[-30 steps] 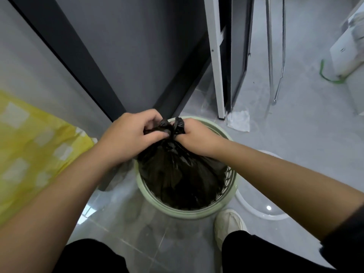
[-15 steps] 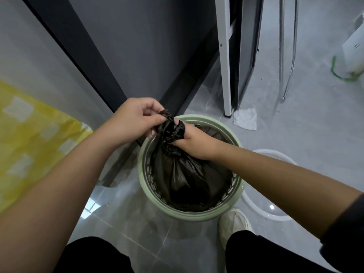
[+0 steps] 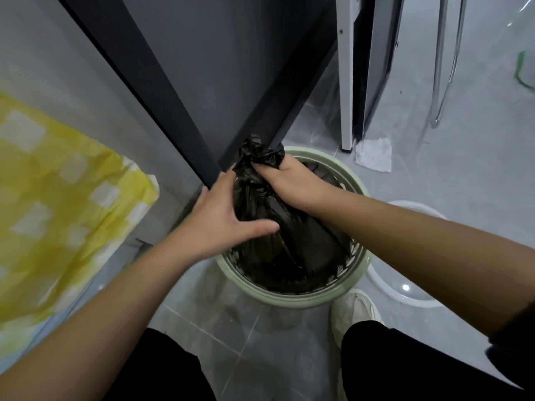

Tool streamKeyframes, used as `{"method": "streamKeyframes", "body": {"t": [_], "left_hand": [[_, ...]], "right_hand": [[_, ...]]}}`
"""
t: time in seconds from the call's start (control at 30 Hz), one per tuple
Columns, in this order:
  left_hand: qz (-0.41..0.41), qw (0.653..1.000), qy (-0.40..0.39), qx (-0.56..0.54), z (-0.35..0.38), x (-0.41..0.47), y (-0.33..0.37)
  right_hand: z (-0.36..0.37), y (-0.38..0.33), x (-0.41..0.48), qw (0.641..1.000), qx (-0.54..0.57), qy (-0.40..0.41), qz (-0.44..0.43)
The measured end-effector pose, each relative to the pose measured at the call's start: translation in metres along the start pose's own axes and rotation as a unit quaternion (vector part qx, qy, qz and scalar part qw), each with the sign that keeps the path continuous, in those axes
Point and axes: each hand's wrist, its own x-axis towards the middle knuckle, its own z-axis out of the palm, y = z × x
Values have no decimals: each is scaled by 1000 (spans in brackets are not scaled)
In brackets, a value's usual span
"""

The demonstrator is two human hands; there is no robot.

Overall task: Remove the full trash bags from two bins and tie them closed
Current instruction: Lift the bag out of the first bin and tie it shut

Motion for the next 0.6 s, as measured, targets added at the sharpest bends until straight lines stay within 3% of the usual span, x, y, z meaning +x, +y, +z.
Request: {"method": "streamKeyframes", "body": {"t": [0.07,0.13,0.23,0.3,0.37,0.6], "left_hand": [[9,997,10,75,16,2,6],[0,996,41,81,28,4,16],[8,992,128,16,38,12,20],[-28,983,157,-87,39,18,21],[-50,972,157,-169,40,23,23],[-25,967,144,-207,45,34,21]], "right_hand": [[0,-8,-1,1000,0,5,-19],[-3,-12,-3,999,6,19,-28],[-7,-12,-5,999,-13,35,-37],[-9,-9,-6,997,-50,44,-40],[-10,-6,-4,995,-78,56,-42],[-18,1,5,992,-91,89,-22]]}}
